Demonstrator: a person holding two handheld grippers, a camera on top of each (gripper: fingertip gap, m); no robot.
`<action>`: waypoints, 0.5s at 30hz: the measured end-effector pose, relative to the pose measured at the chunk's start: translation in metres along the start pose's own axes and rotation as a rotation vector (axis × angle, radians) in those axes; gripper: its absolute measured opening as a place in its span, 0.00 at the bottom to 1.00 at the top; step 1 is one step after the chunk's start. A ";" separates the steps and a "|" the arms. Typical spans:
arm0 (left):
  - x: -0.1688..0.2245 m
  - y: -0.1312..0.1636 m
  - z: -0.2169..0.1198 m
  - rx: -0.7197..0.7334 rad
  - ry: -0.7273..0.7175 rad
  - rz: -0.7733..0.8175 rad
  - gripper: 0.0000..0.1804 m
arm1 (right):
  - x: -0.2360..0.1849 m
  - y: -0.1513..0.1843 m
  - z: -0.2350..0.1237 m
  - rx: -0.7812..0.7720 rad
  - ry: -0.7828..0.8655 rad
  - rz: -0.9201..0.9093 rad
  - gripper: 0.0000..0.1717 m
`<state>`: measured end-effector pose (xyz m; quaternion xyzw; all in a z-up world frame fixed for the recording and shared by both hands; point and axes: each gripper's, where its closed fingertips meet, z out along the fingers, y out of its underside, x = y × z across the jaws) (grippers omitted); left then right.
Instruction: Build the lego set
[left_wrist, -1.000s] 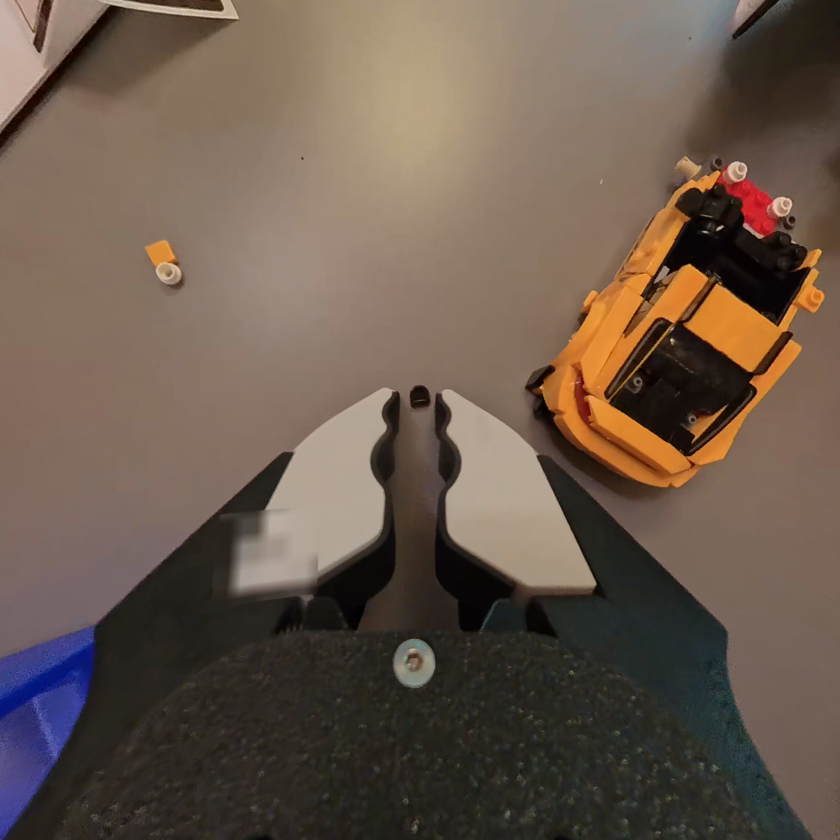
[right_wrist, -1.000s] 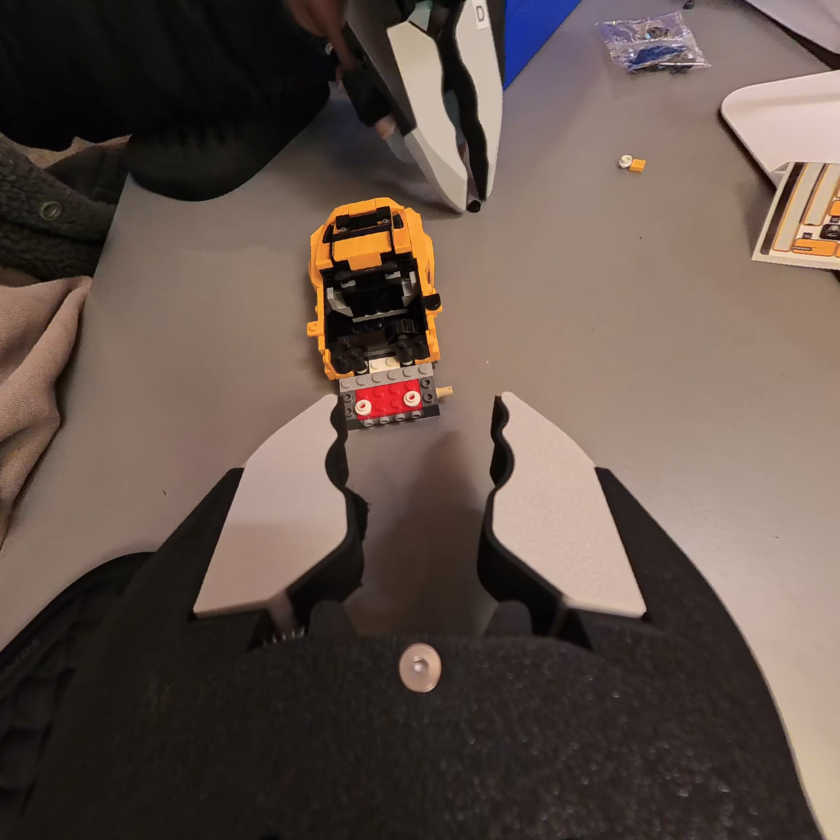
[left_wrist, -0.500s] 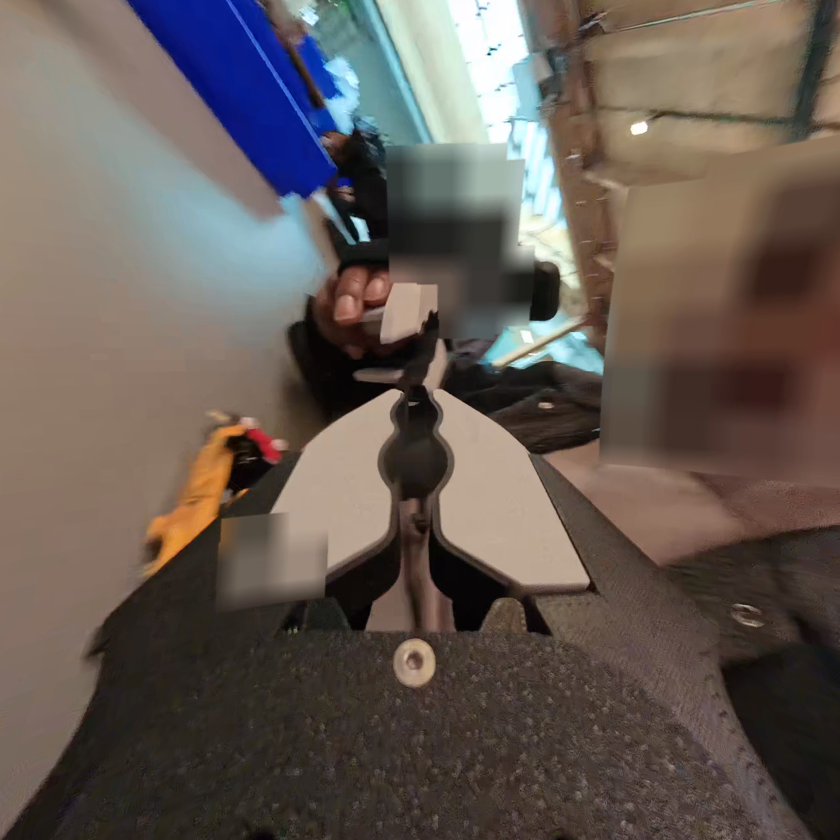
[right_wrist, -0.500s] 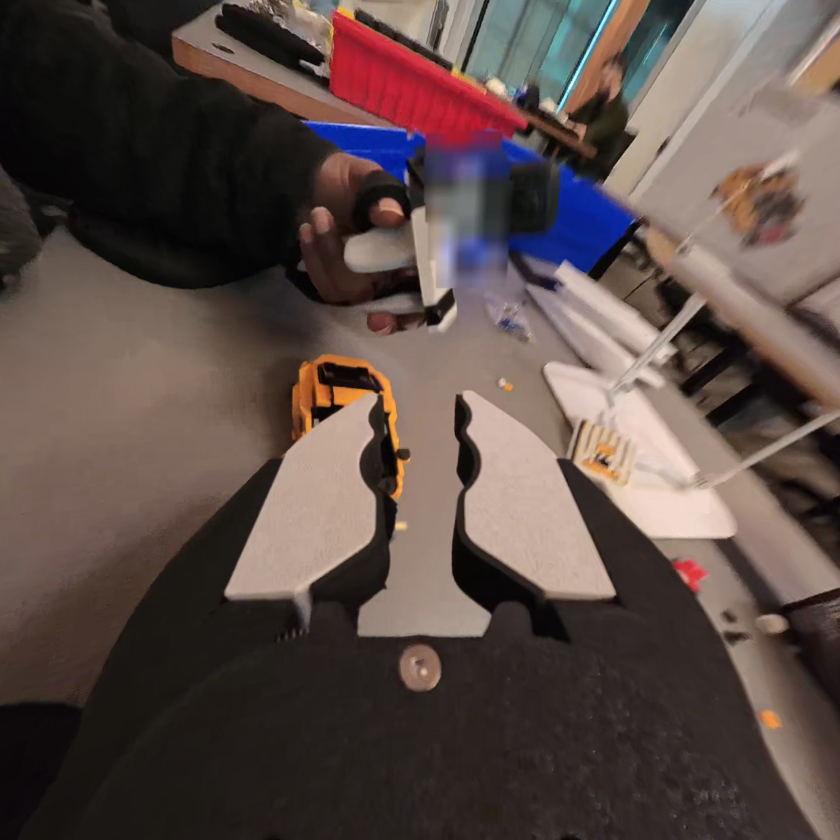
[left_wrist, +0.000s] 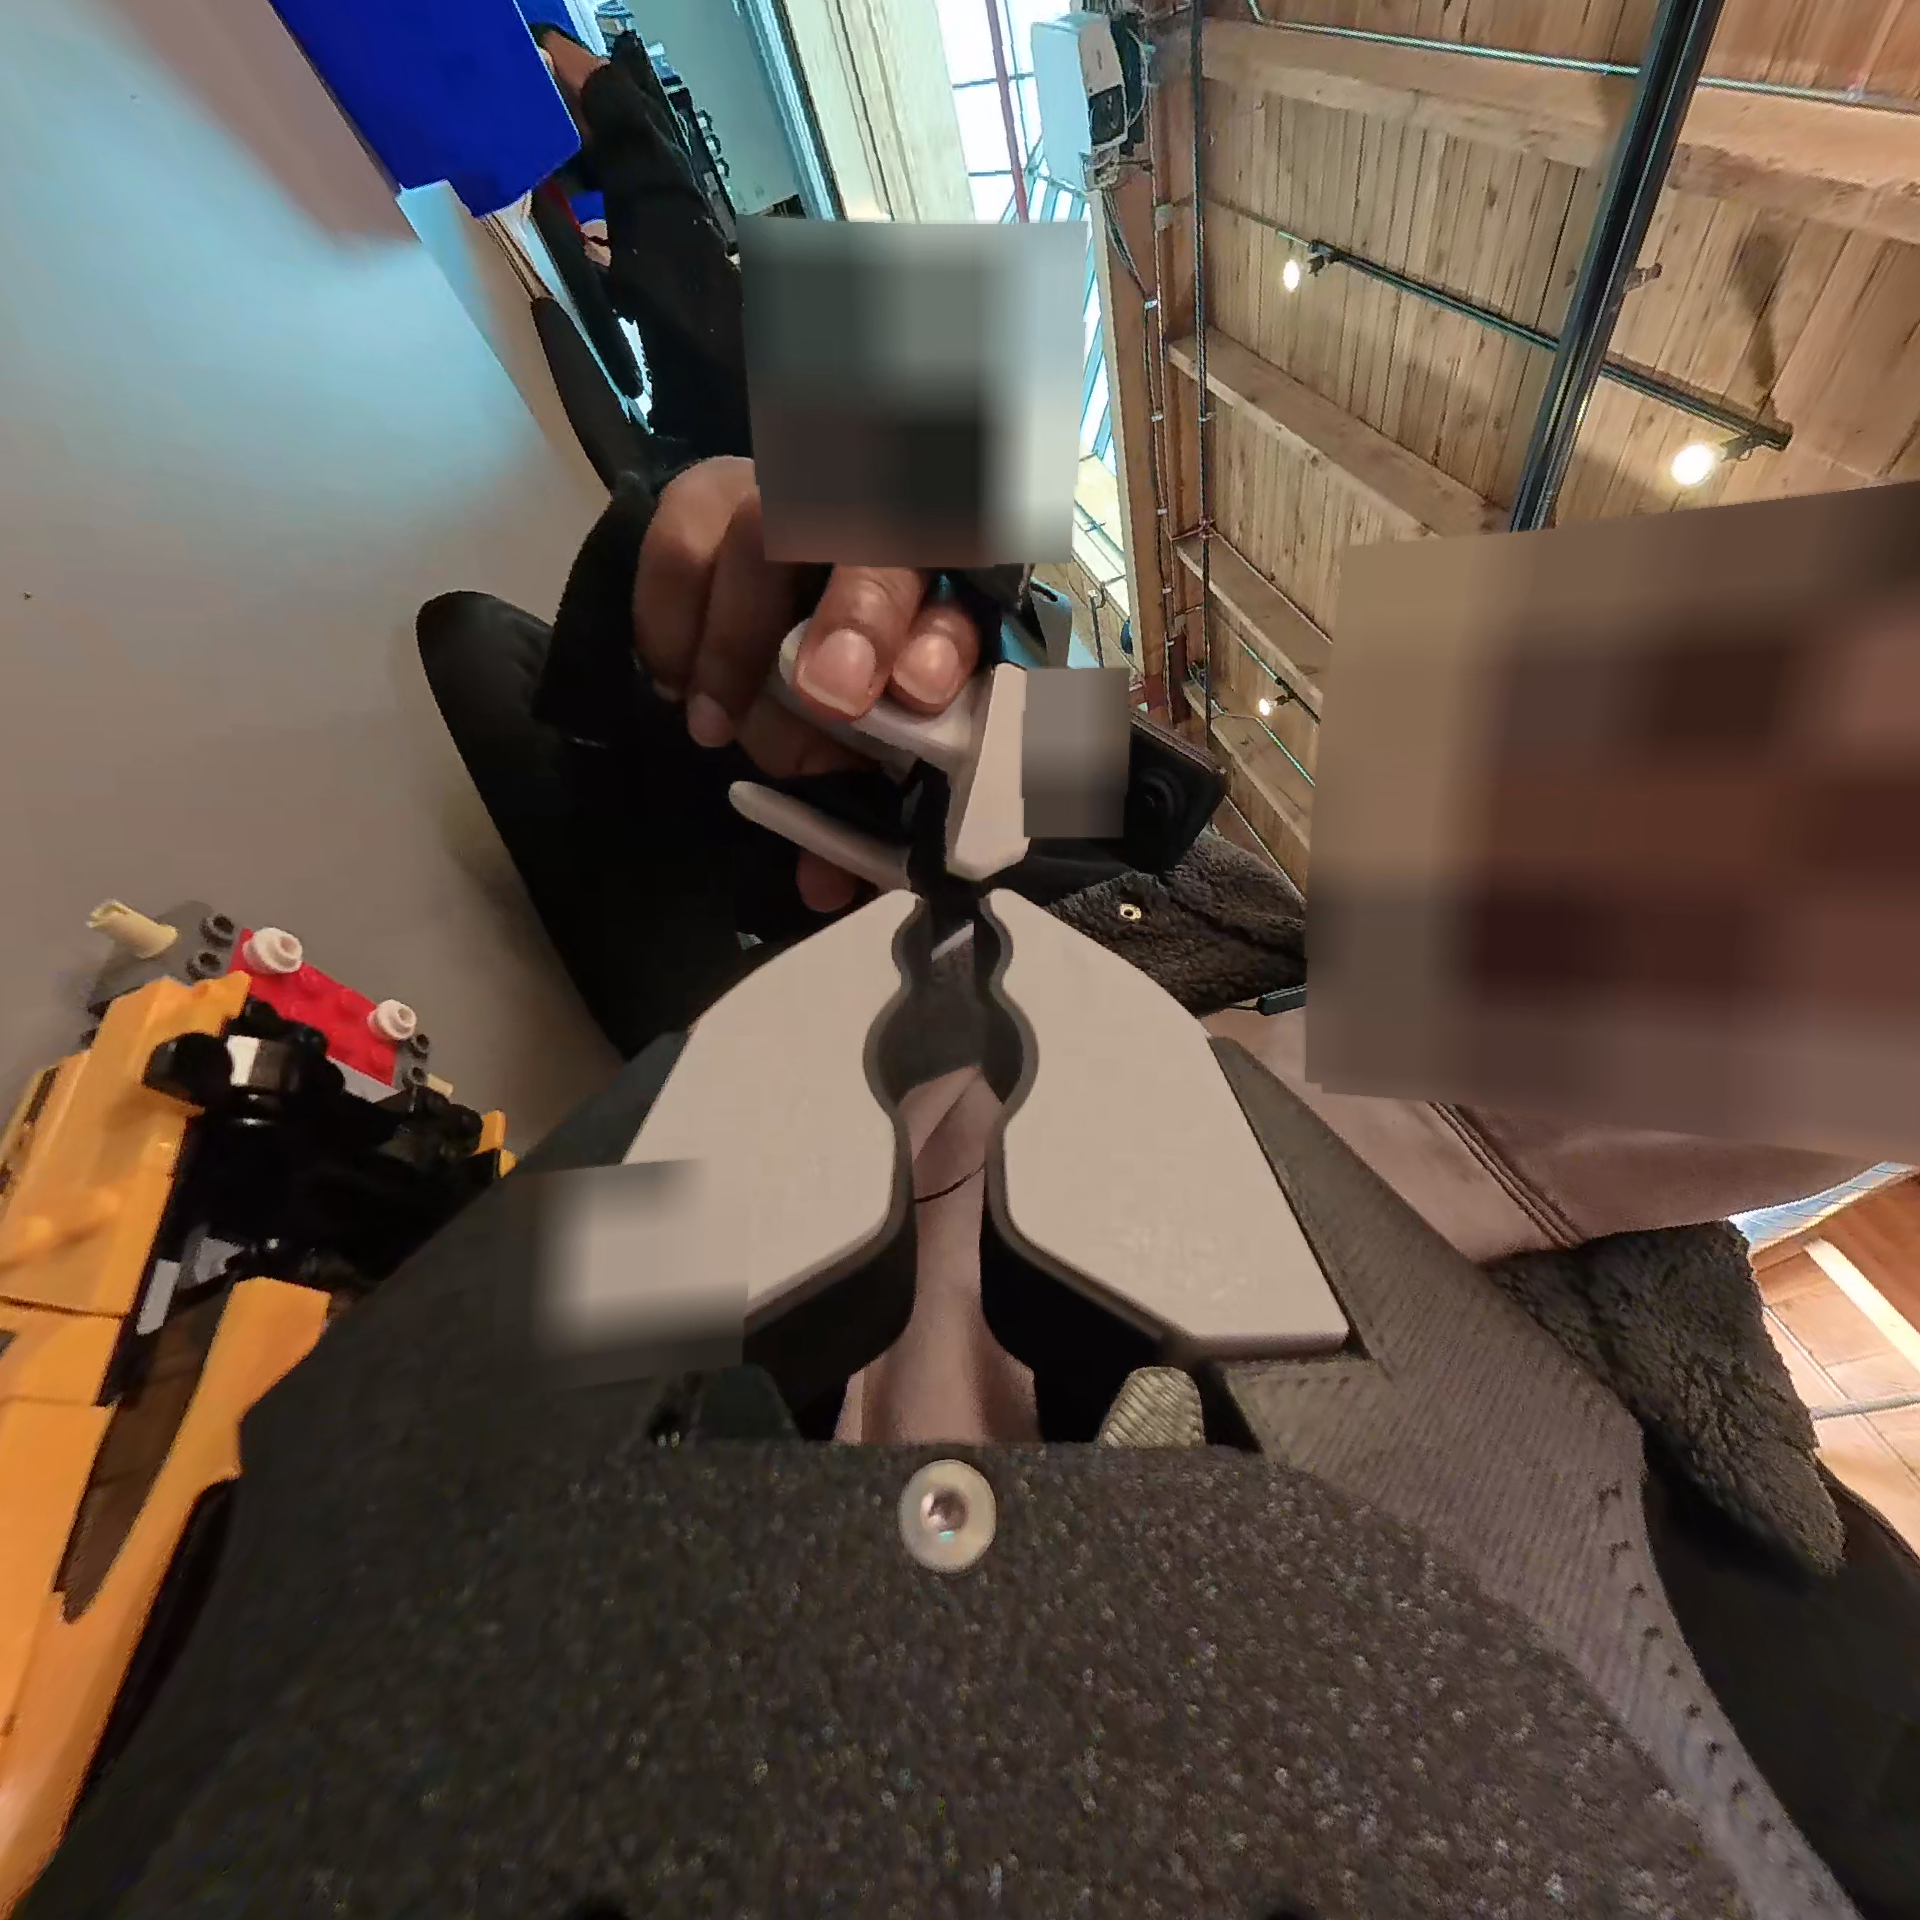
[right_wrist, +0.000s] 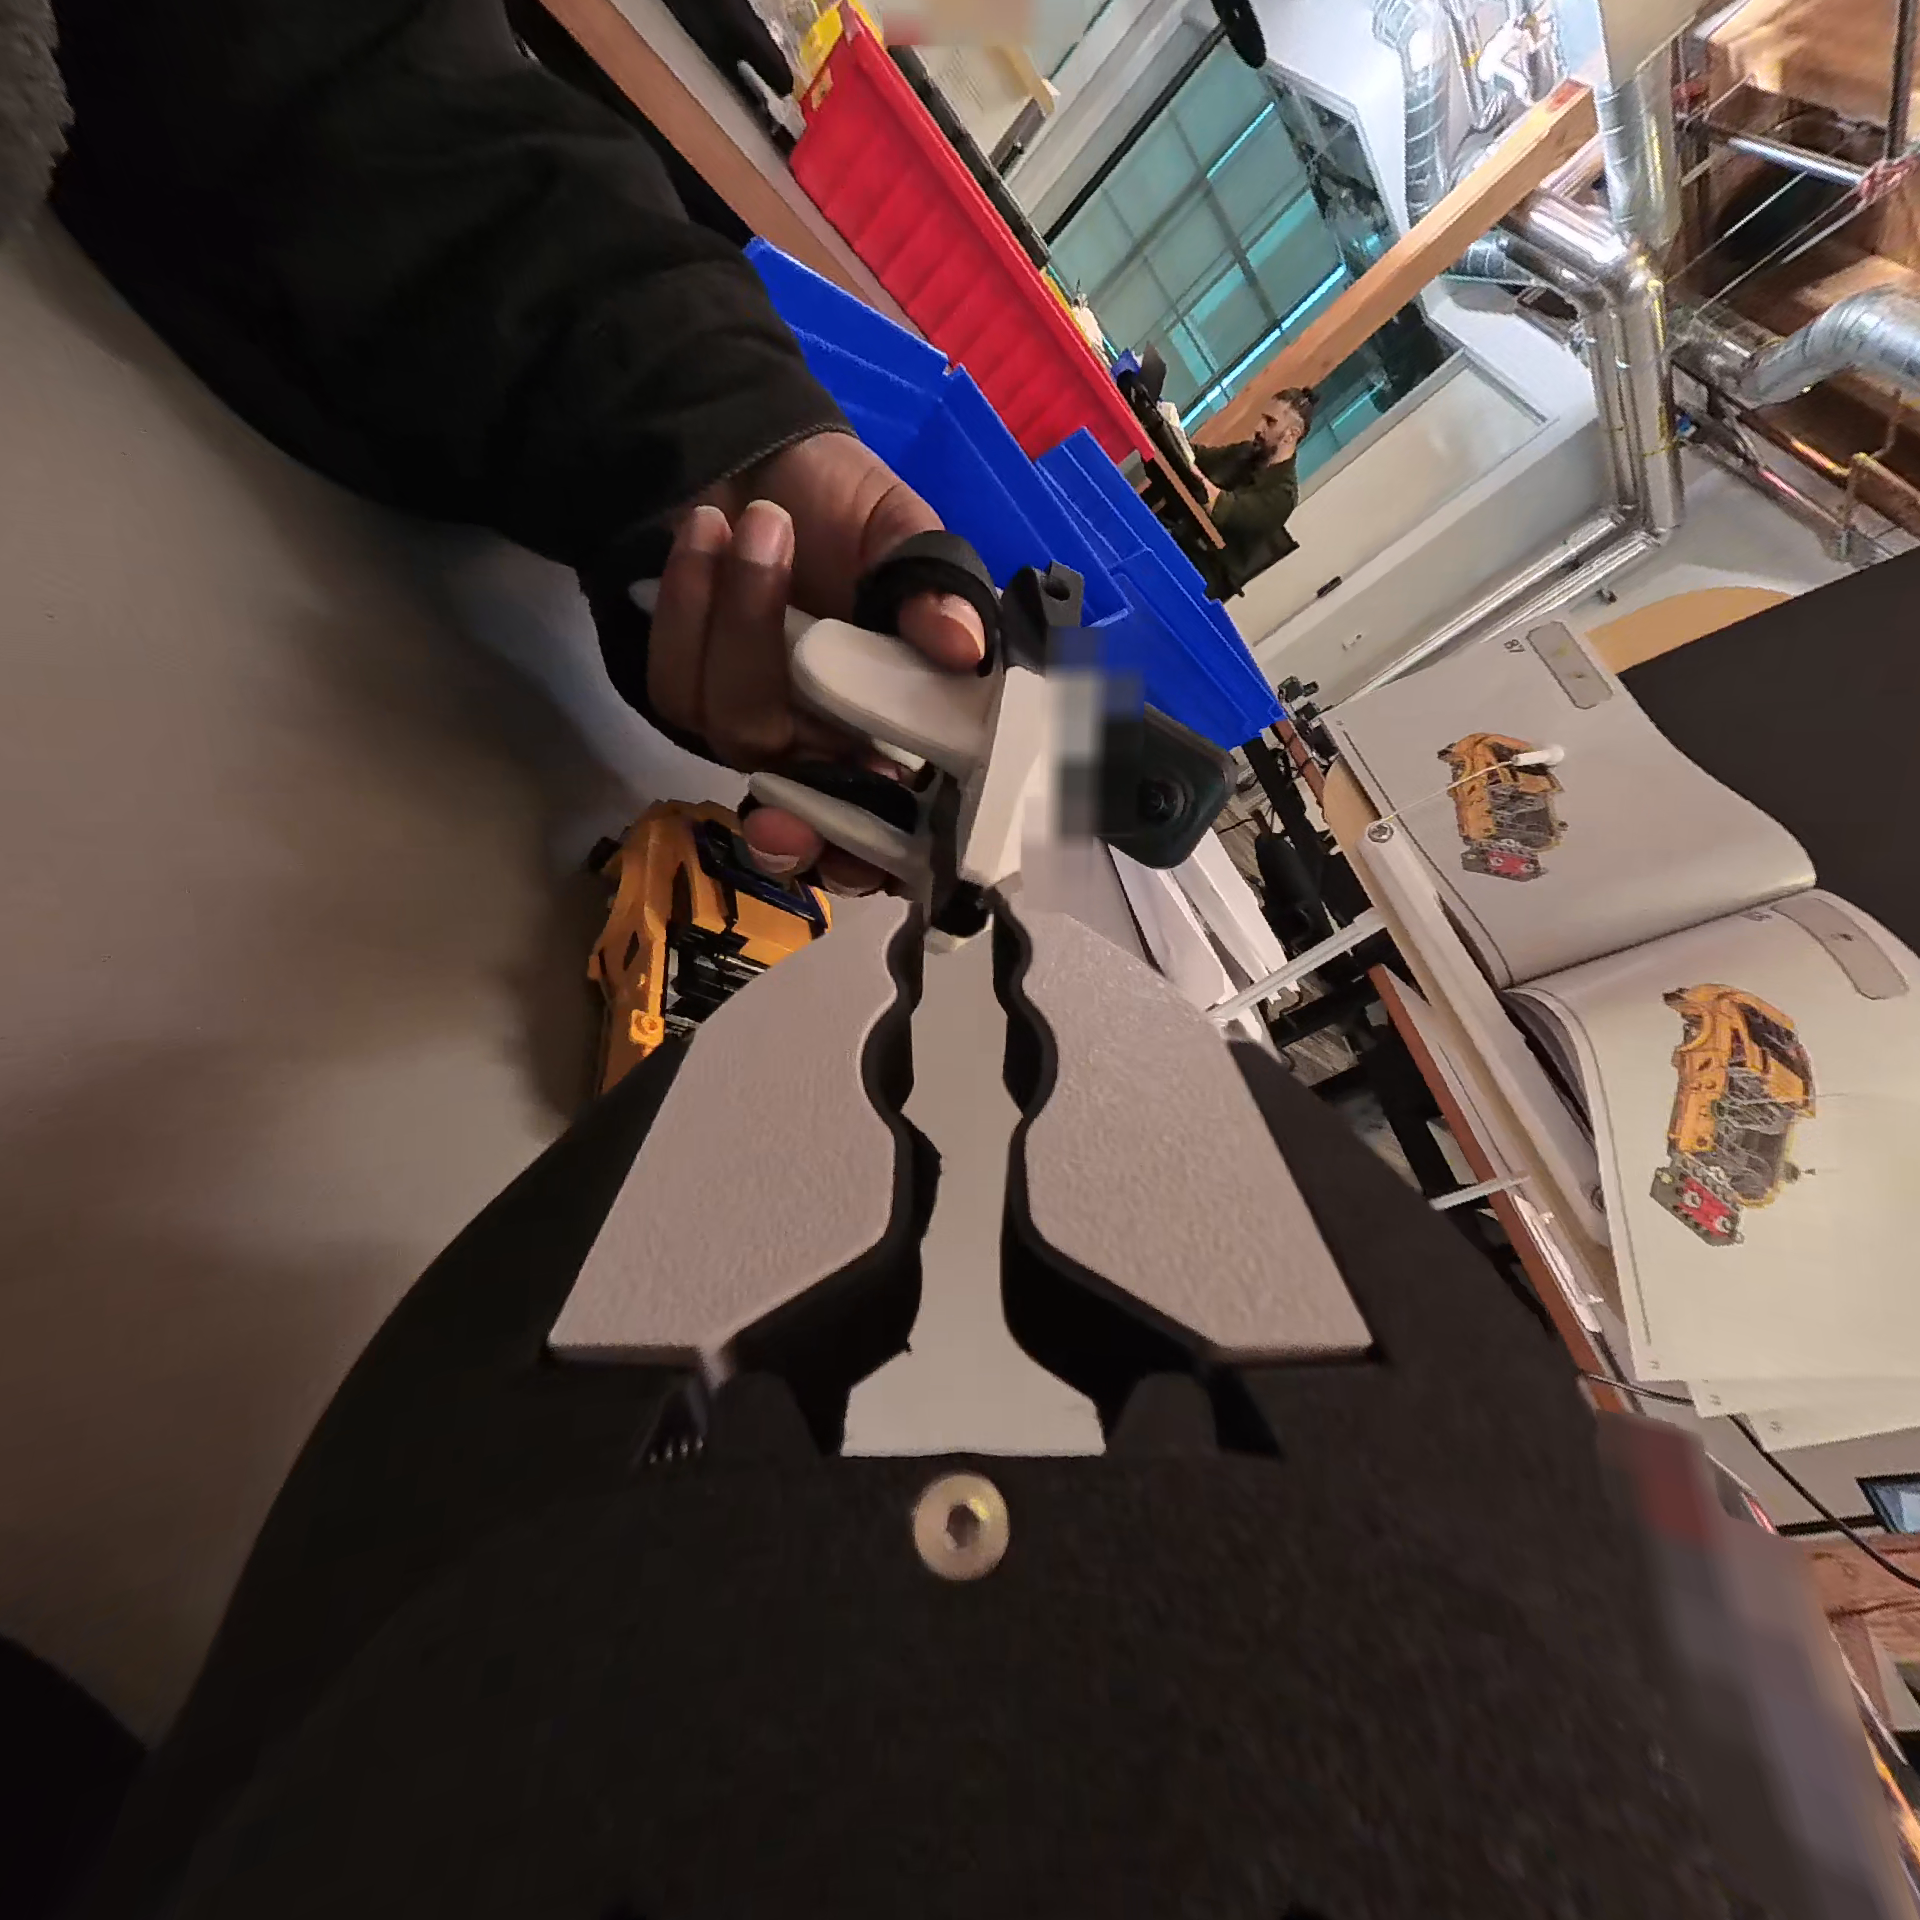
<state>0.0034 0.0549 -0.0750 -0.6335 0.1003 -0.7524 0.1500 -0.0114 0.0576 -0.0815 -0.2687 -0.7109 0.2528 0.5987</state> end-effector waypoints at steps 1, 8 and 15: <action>0.000 0.000 0.000 0.002 -0.001 0.001 0.04 | 0.000 0.000 0.000 0.000 -0.001 0.006 0.06; -0.009 -0.007 -0.007 0.044 -0.111 0.103 0.04 | 0.003 0.010 0.002 -0.035 -0.045 0.256 0.02; -0.012 -0.011 -0.012 0.036 -0.316 0.401 0.05 | 0.005 0.004 0.002 0.054 -0.157 0.634 0.01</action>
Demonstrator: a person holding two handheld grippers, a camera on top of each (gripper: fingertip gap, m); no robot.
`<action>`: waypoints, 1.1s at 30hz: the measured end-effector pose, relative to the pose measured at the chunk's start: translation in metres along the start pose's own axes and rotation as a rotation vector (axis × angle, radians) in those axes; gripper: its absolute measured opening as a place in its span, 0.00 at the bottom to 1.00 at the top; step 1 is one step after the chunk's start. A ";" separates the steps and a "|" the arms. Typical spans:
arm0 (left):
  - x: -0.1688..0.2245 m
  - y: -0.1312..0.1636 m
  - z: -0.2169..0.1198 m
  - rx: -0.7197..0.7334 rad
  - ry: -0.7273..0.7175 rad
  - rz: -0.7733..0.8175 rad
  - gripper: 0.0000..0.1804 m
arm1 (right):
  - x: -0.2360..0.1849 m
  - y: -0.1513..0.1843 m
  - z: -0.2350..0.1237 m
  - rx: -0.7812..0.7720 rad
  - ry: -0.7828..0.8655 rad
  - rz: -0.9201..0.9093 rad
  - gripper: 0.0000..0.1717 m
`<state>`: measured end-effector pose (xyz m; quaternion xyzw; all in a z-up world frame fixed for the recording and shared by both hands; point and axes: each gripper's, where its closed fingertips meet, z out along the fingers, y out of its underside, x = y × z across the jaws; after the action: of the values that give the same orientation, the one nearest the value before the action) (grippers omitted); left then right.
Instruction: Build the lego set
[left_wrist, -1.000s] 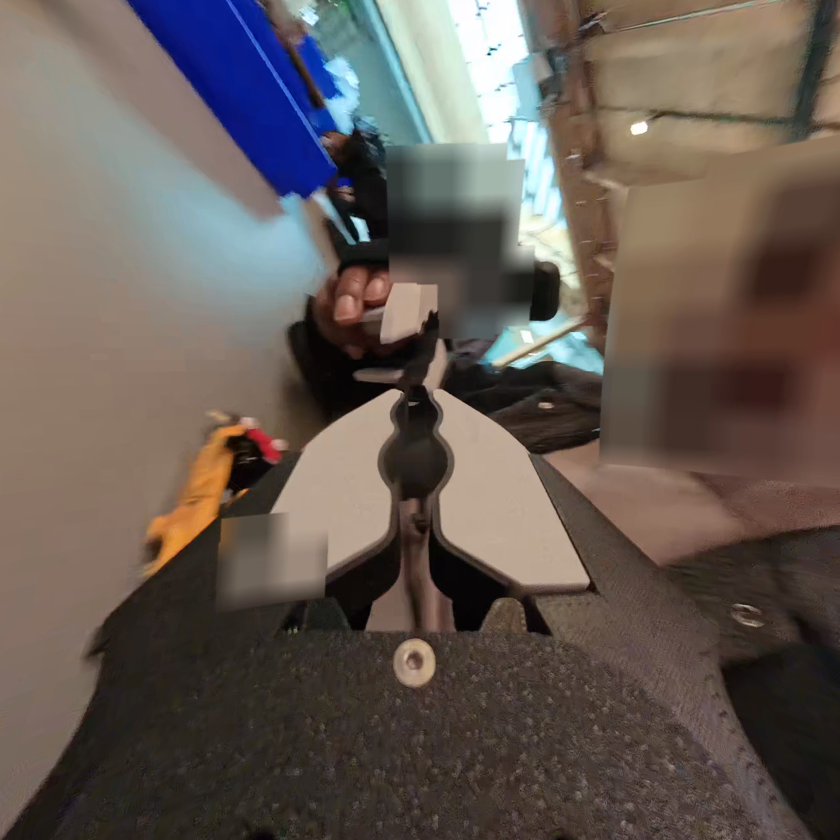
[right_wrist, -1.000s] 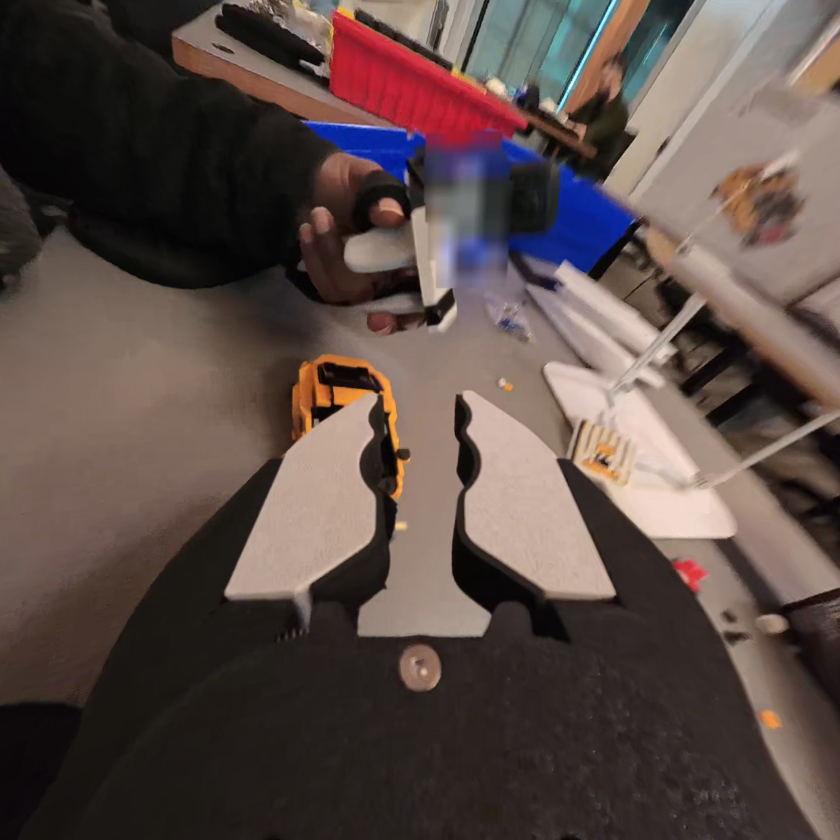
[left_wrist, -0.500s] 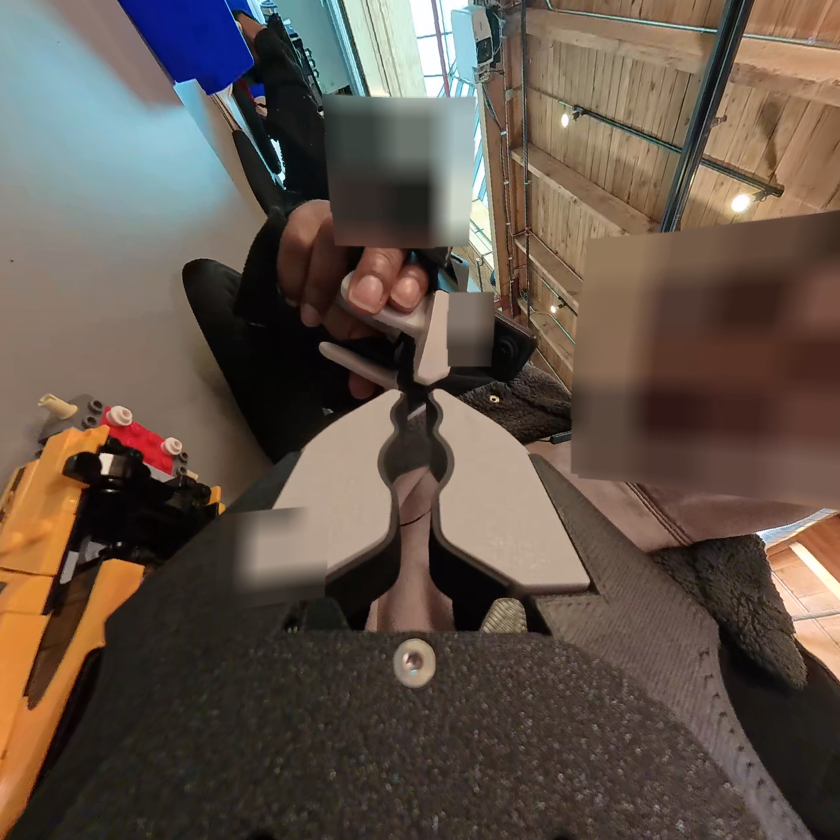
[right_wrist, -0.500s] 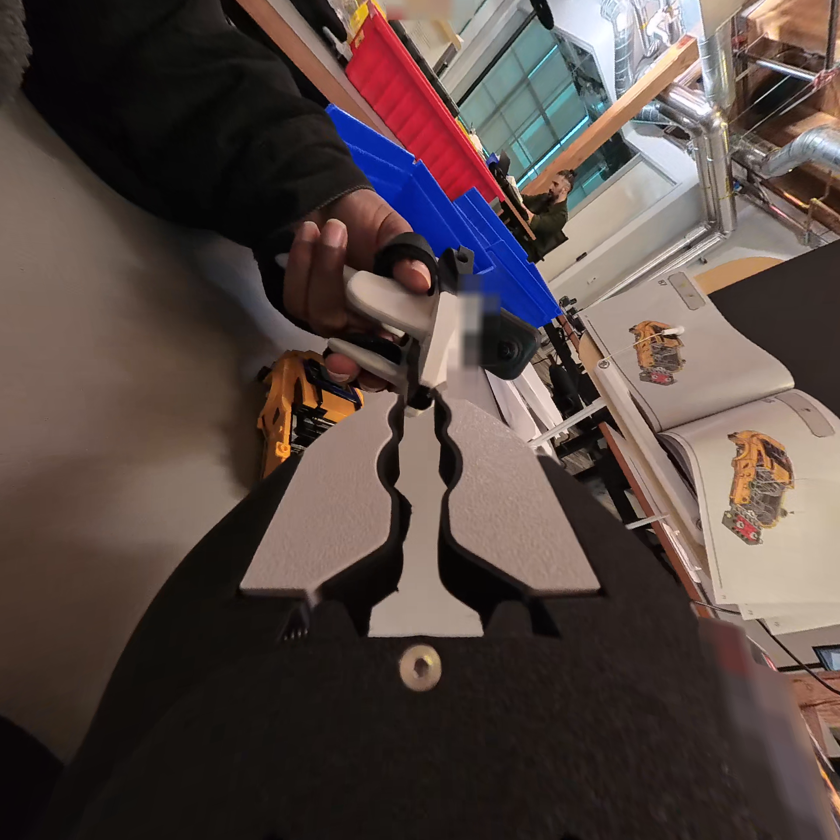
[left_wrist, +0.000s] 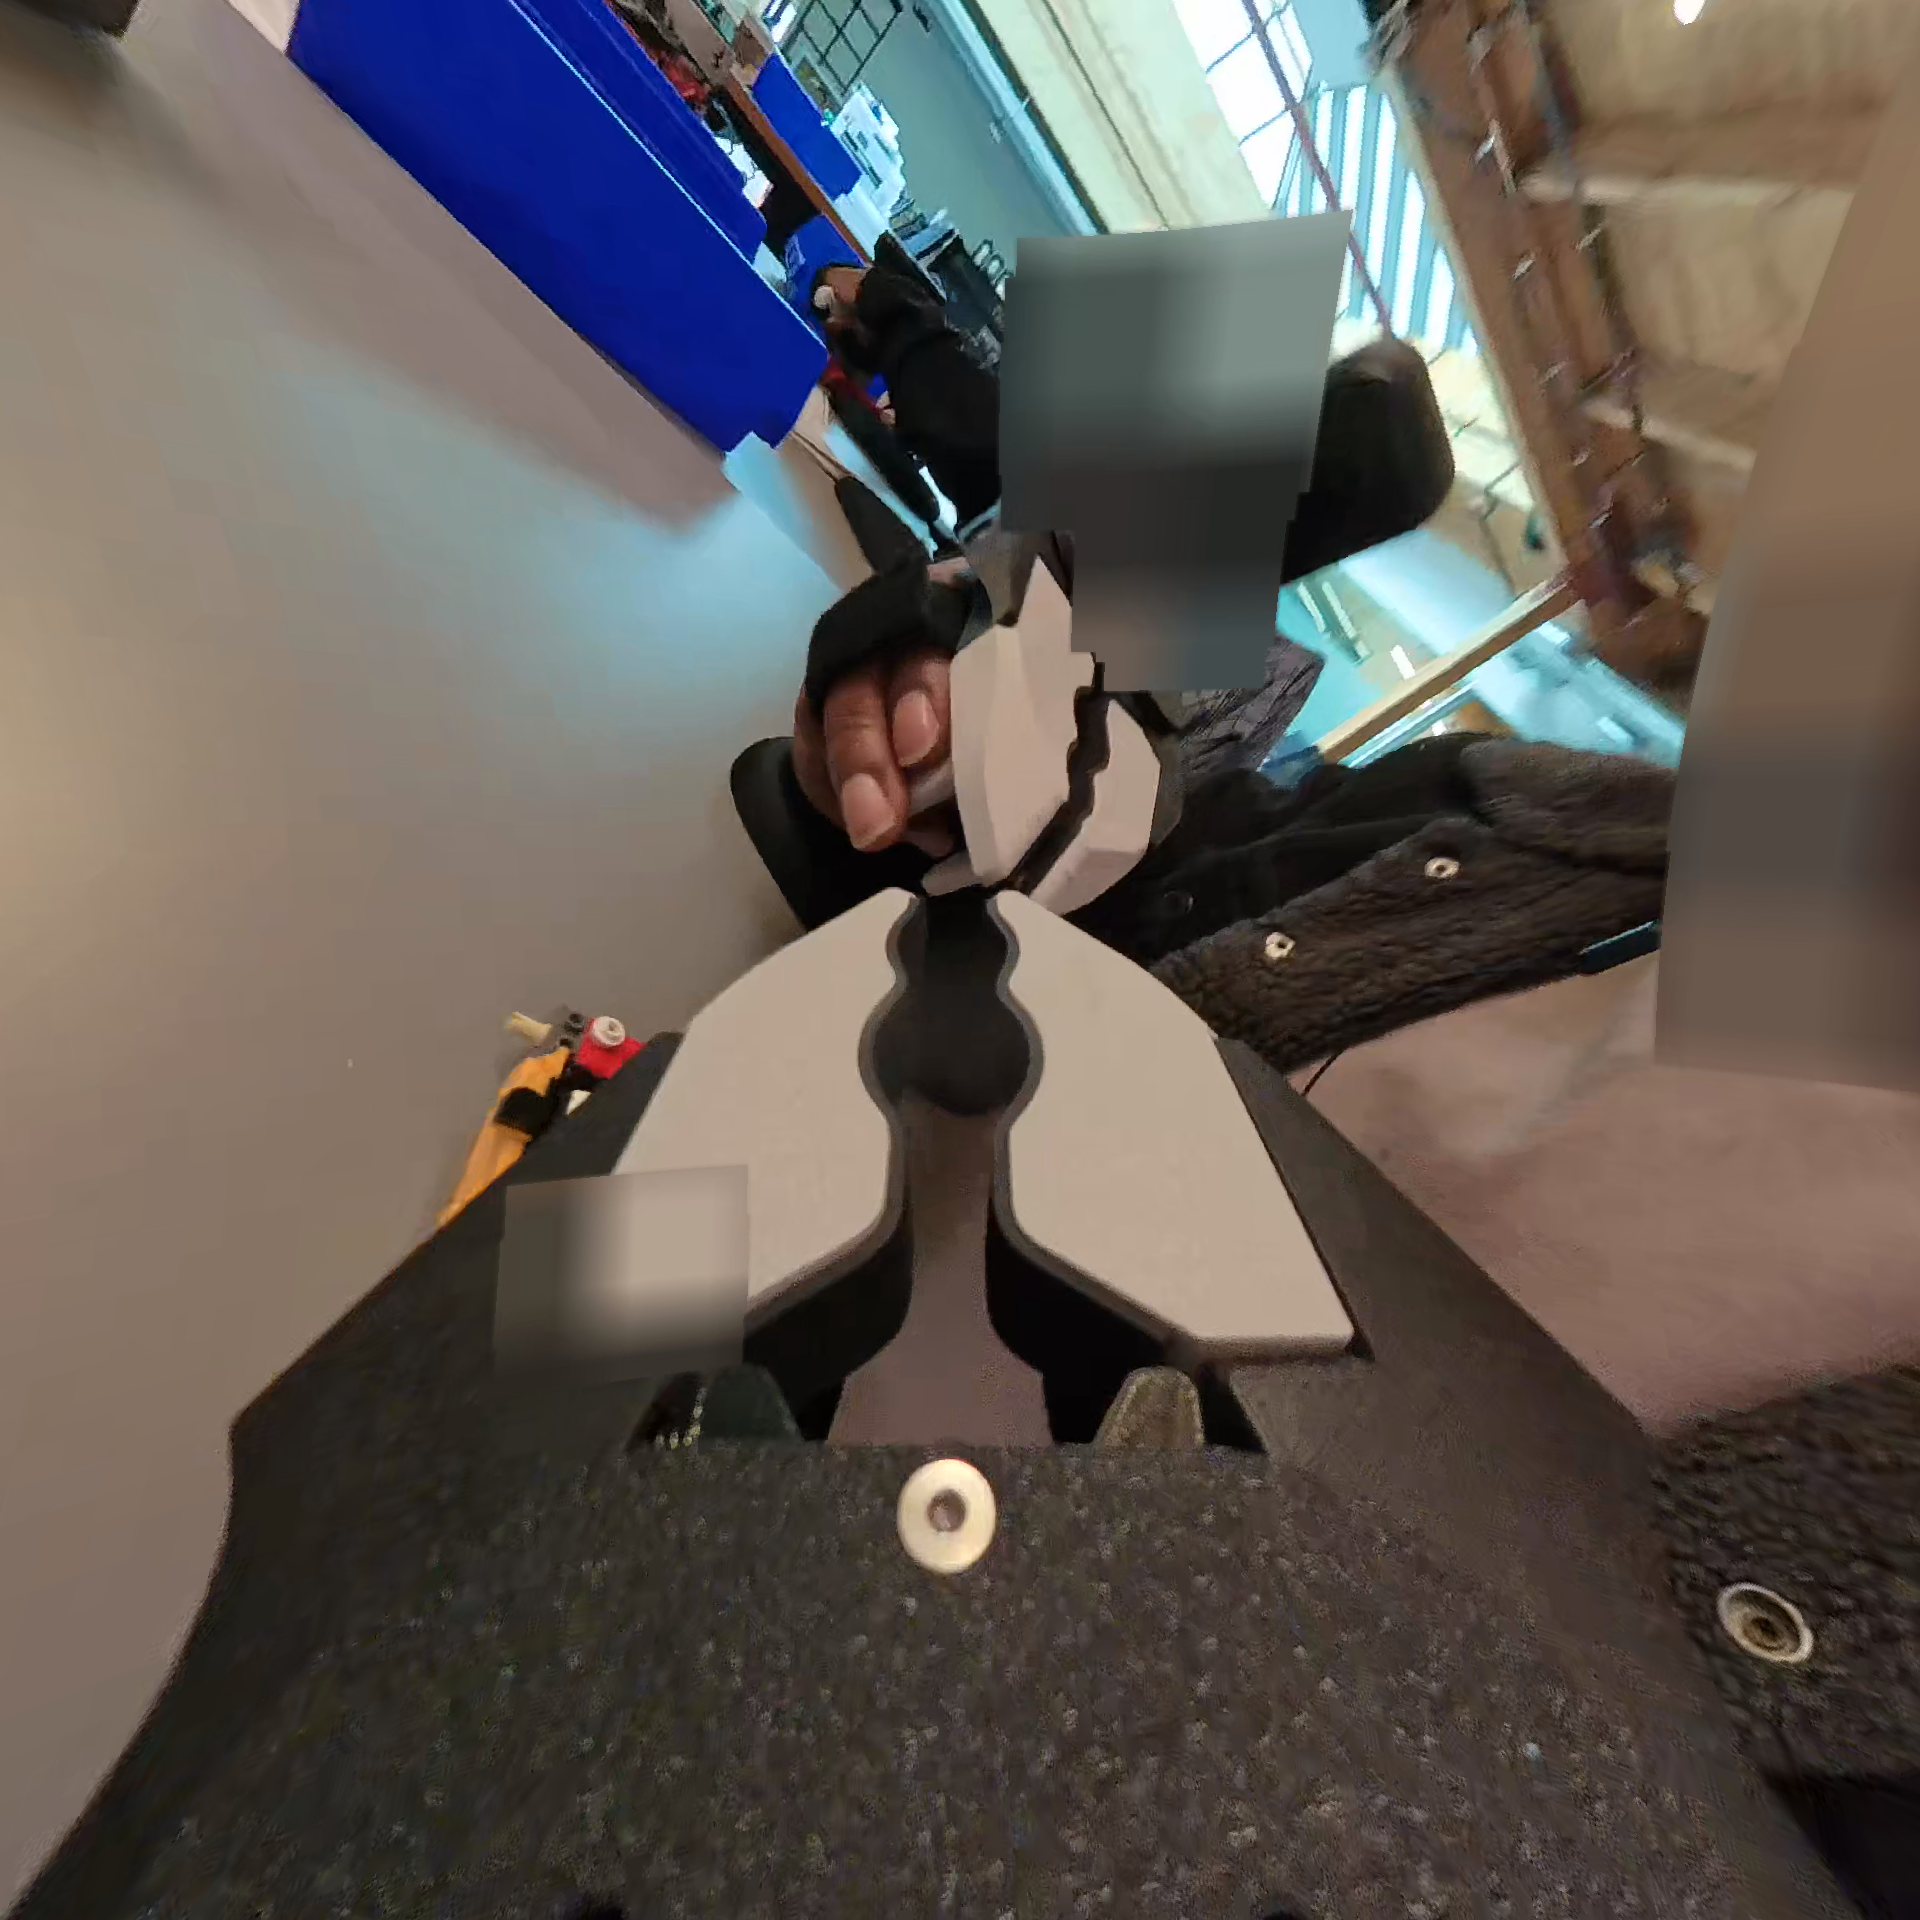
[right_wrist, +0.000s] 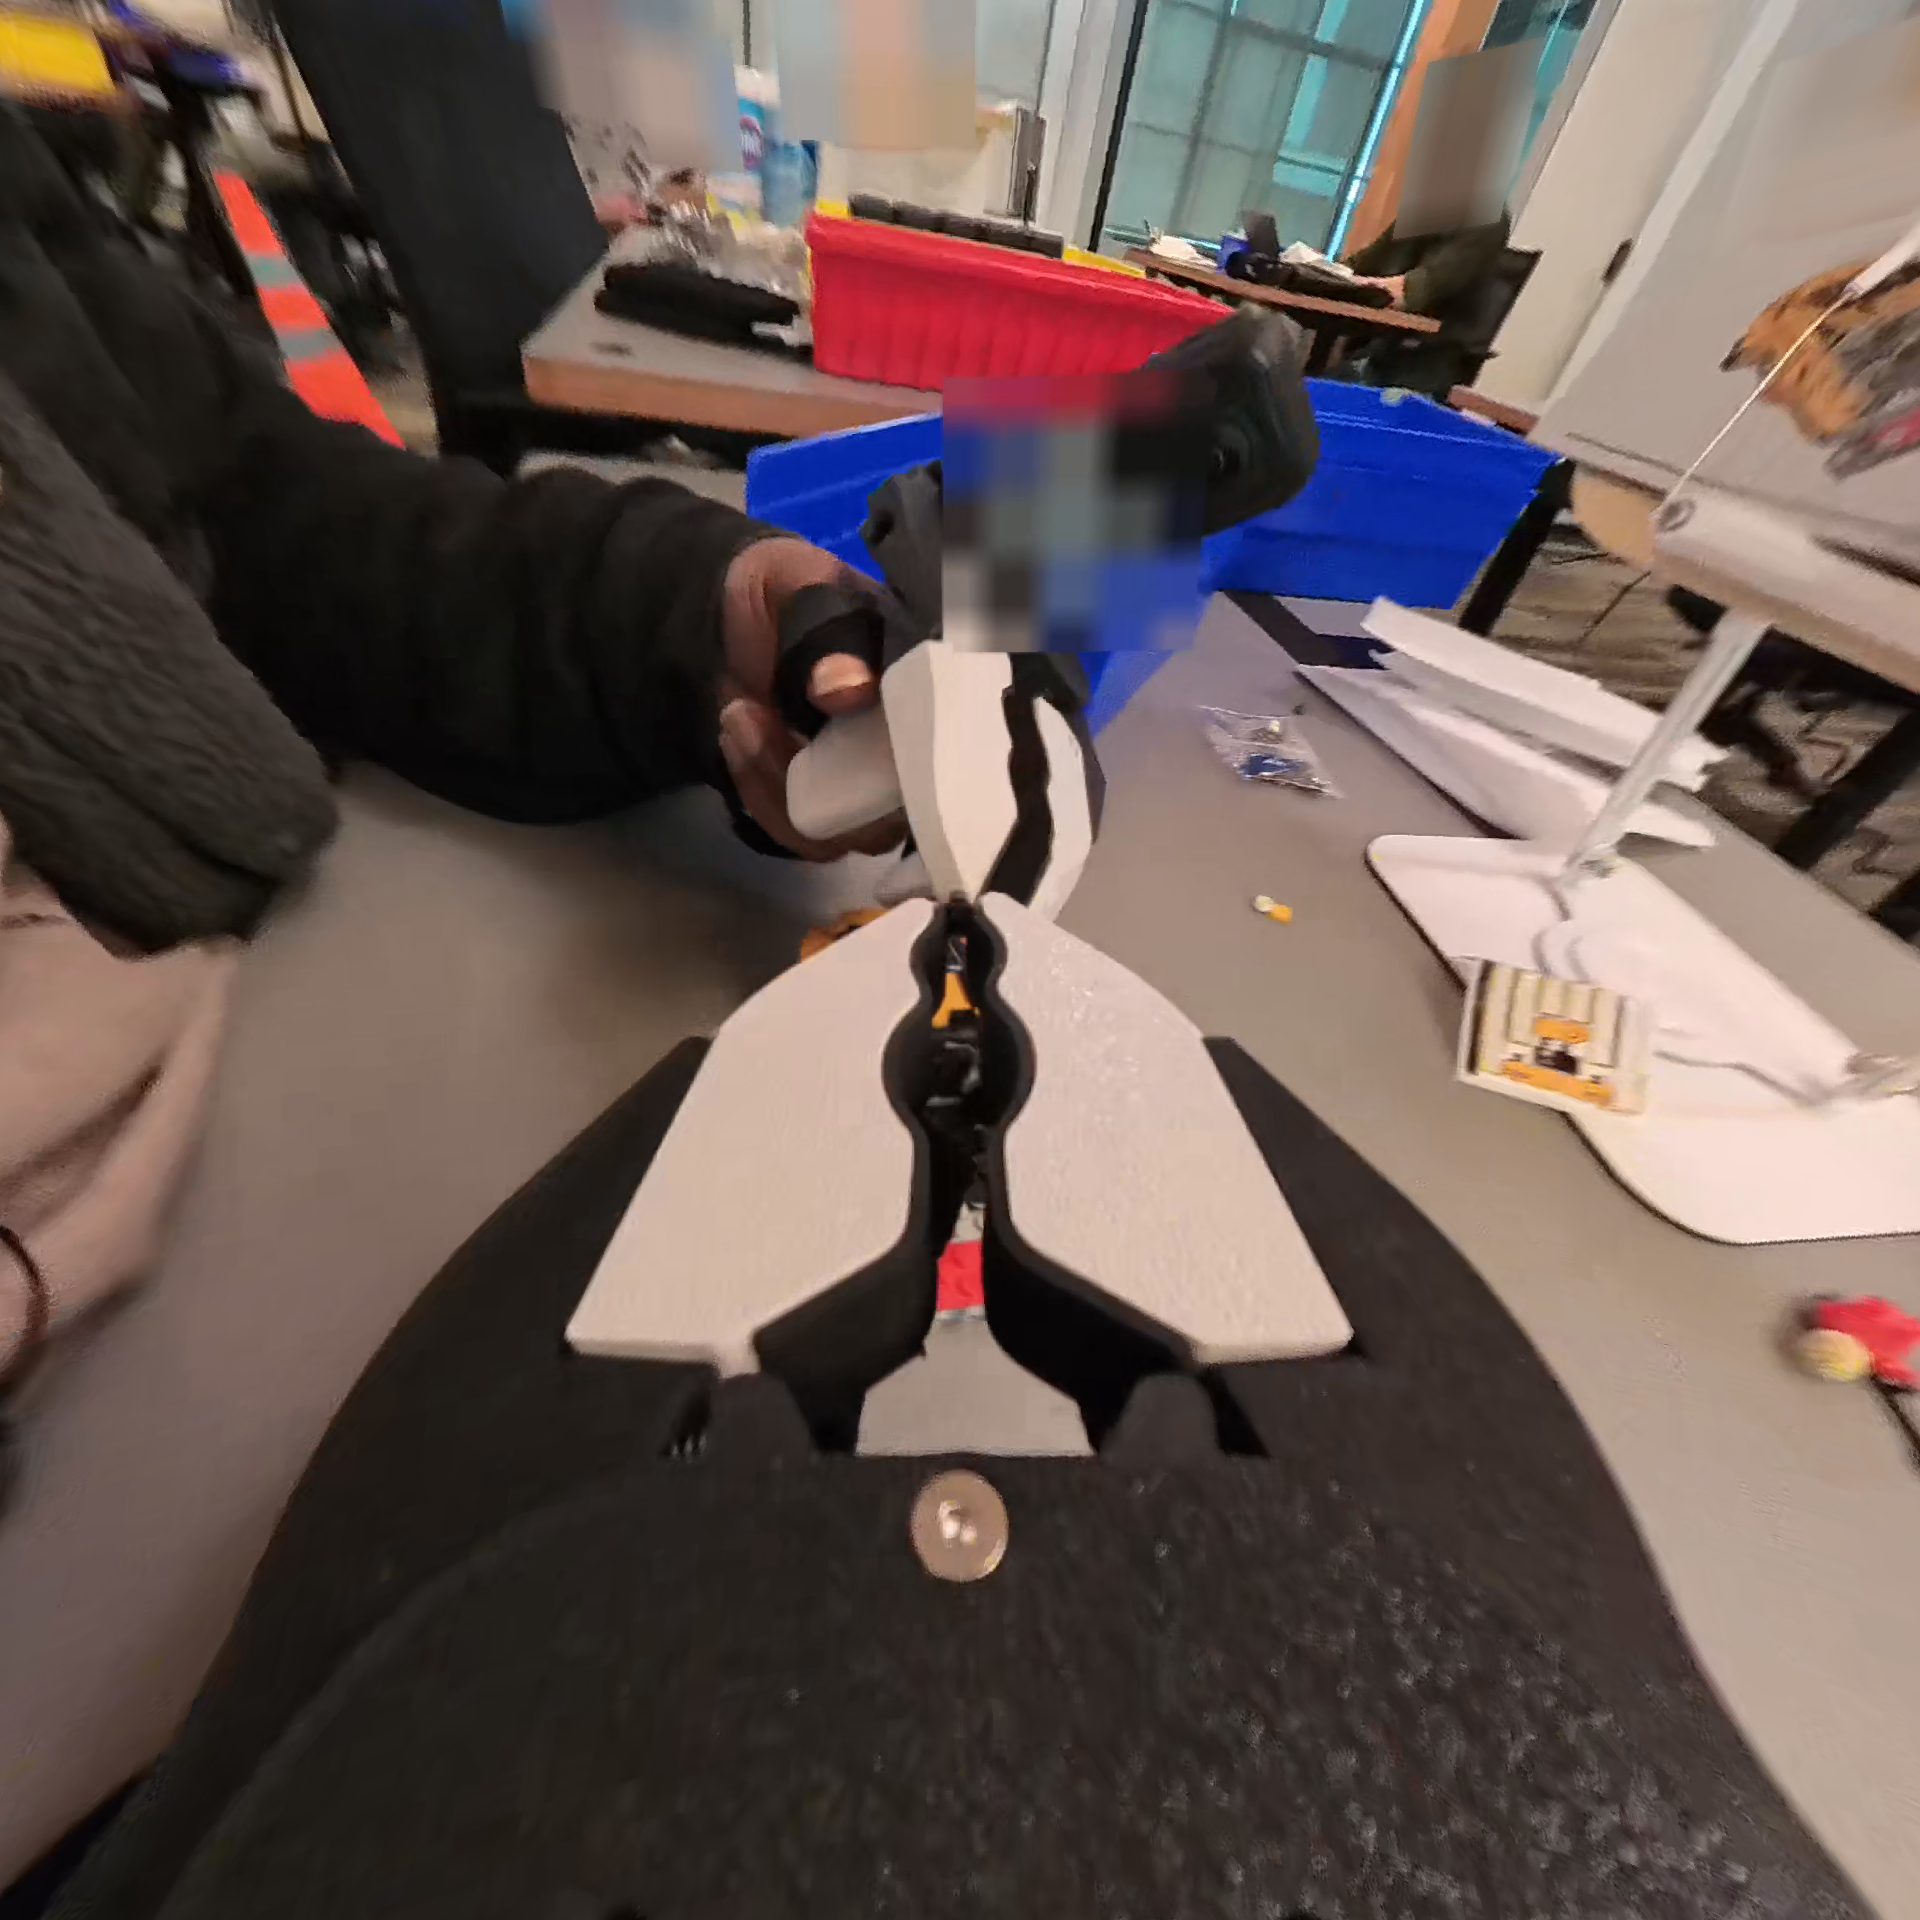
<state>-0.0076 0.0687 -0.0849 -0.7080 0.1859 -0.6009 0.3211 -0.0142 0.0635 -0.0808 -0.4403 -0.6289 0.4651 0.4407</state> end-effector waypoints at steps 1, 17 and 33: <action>0.002 0.001 0.001 -0.005 -0.006 0.027 0.05 | 0.000 -0.001 0.000 0.008 -0.011 0.027 0.02; 0.005 0.000 0.003 0.020 0.012 0.004 0.04 | 0.003 0.004 0.002 -0.033 0.075 -0.114 0.02; -0.003 0.002 0.000 0.033 0.044 -0.128 0.00 | 0.006 0.010 0.004 -0.061 0.086 -0.114 0.03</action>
<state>-0.0076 0.0695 -0.0884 -0.6997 0.1370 -0.6386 0.2896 -0.0182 0.0699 -0.0907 -0.4366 -0.6472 0.4007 0.4795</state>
